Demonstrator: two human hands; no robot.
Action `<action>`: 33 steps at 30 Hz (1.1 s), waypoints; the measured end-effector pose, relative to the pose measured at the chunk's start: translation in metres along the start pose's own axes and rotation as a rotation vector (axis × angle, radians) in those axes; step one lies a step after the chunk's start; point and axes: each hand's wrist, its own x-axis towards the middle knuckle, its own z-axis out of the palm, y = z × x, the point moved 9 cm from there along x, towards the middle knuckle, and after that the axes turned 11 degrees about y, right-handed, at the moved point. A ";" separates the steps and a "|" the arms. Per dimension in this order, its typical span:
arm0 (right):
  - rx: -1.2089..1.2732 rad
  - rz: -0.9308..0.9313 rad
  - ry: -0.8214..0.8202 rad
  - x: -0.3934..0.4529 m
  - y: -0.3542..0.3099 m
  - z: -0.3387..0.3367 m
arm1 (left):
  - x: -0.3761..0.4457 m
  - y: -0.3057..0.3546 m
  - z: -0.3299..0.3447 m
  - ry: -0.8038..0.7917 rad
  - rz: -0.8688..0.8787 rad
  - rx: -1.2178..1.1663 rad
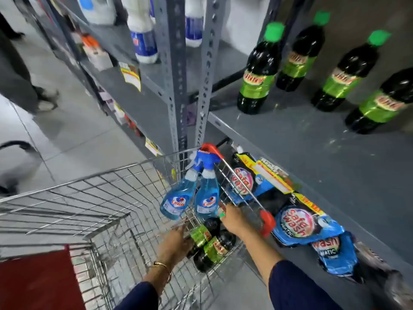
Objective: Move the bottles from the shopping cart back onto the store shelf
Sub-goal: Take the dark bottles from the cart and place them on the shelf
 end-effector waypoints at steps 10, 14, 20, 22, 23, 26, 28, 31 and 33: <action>-0.106 0.215 -0.103 0.076 0.031 0.071 | 0.066 -0.024 0.075 -0.236 -0.097 -0.053; -0.050 0.218 -0.138 0.083 0.035 0.096 | 0.079 -0.021 0.085 -0.321 -0.055 -0.013; -0.005 0.257 -0.114 0.081 0.030 0.090 | 0.071 -0.030 0.081 -0.222 -0.101 -0.104; 0.017 0.248 -0.084 0.077 0.027 0.083 | 0.064 -0.030 0.075 -0.179 -0.081 -0.116; 0.035 0.250 -0.063 0.074 0.027 0.079 | 0.061 -0.032 0.072 -0.168 -0.079 -0.117; 0.115 0.285 0.010 0.061 0.024 0.057 | 0.051 -0.026 0.053 -0.120 -0.043 -0.147; 0.181 0.298 0.063 0.045 0.020 0.034 | 0.041 -0.016 0.034 -0.077 -0.011 -0.159; 0.223 0.273 0.162 0.026 0.011 -0.003 | 0.027 0.002 0.007 -0.001 0.043 -0.170; 0.279 0.228 0.245 0.008 0.001 -0.034 | 0.015 0.019 -0.016 0.047 0.077 -0.197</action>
